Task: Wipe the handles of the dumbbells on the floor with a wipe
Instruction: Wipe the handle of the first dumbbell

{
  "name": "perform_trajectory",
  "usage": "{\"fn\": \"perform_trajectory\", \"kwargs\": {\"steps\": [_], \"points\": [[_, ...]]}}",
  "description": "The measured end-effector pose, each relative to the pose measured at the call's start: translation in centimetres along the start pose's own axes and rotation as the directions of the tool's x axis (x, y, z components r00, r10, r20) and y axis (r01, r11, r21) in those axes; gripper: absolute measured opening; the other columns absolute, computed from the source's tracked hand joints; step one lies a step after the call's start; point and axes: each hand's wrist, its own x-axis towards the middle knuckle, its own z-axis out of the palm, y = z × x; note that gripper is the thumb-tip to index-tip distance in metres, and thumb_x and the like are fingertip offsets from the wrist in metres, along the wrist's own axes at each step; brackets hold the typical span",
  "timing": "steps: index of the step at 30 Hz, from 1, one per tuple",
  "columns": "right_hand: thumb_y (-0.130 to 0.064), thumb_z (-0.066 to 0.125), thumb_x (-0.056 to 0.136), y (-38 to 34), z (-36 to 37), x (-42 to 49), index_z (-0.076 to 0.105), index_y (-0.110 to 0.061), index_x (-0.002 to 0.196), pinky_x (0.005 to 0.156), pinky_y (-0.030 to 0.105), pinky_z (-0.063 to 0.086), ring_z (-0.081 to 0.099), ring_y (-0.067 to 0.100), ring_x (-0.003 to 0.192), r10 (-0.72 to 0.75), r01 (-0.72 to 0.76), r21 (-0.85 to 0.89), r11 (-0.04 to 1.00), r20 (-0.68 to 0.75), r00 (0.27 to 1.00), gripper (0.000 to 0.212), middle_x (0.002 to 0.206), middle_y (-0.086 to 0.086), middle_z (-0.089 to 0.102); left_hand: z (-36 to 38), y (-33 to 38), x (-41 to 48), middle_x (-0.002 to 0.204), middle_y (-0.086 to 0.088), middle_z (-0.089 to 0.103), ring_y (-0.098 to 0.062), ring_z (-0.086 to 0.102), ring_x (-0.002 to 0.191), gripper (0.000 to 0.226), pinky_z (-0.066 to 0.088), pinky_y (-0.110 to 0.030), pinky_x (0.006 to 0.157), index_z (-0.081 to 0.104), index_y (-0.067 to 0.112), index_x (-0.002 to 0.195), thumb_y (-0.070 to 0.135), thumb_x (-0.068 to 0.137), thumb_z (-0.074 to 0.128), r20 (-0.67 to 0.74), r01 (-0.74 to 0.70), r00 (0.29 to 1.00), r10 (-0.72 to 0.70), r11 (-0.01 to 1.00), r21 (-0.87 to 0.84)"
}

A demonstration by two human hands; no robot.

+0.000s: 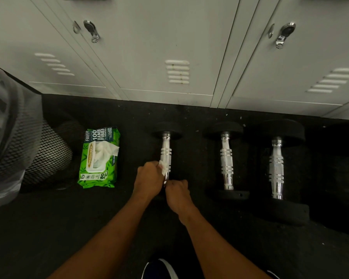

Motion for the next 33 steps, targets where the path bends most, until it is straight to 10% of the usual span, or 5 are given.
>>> {"fn": "perform_trajectory", "kwargs": {"steps": [9,19,24,33], "points": [[-0.016,0.034,0.103,-0.2,-0.5,0.3,0.049,-0.003,0.129,0.104,0.042,0.04,0.037,0.03,0.126,-0.021,0.024,-0.113,0.993,0.028,0.999,0.033,0.129,0.013,0.051,-1.3,4.3,4.5,0.101,-0.017,0.06,-0.013,0.046,0.062,0.028,0.028,-0.024,0.049,0.063,0.007,0.091,0.021,0.1,0.041,-0.113,0.097,0.988,-0.109,0.989,-0.108],[-0.014,0.032,0.103,0.1,-0.1,0.4,0.054,-0.004,0.12,0.103,0.039,0.035,0.04,0.032,0.125,0.052,-0.052,0.036,0.998,0.009,0.999,0.03,0.128,0.014,0.053,0.2,1.8,0.6,0.087,-0.008,0.06,-0.019,0.058,0.08,0.031,0.035,-0.021,0.055,0.062,0.005,0.1,0.023,0.103,0.036,-0.051,0.0,0.999,-0.003,0.998,-0.068],[-0.021,0.029,0.103,-0.1,-0.1,0.3,0.053,-0.005,0.124,0.106,0.043,0.036,0.039,0.03,0.122,0.055,-0.056,0.067,0.996,0.019,0.998,0.036,0.136,0.017,0.044,-0.2,-0.7,-0.5,0.09,-0.009,0.07,-0.02,0.063,0.086,0.025,0.045,-0.026,0.071,0.07,0.009,0.098,0.024,0.098,0.05,0.008,-0.061,0.998,0.061,0.998,0.013],[-0.015,0.027,0.103,0.0,-0.2,0.0,0.048,-0.001,0.129,0.107,0.045,0.031,0.033,0.037,0.129,0.073,-0.075,0.138,0.988,0.025,0.997,0.037,0.136,0.018,0.045,-1.8,1.9,2.0,0.106,-0.007,0.073,-0.027,0.064,0.105,0.046,0.051,-0.034,0.091,0.067,0.019,0.118,0.052,0.093,0.048,-0.309,-0.126,0.946,0.098,0.989,-0.075]]}}
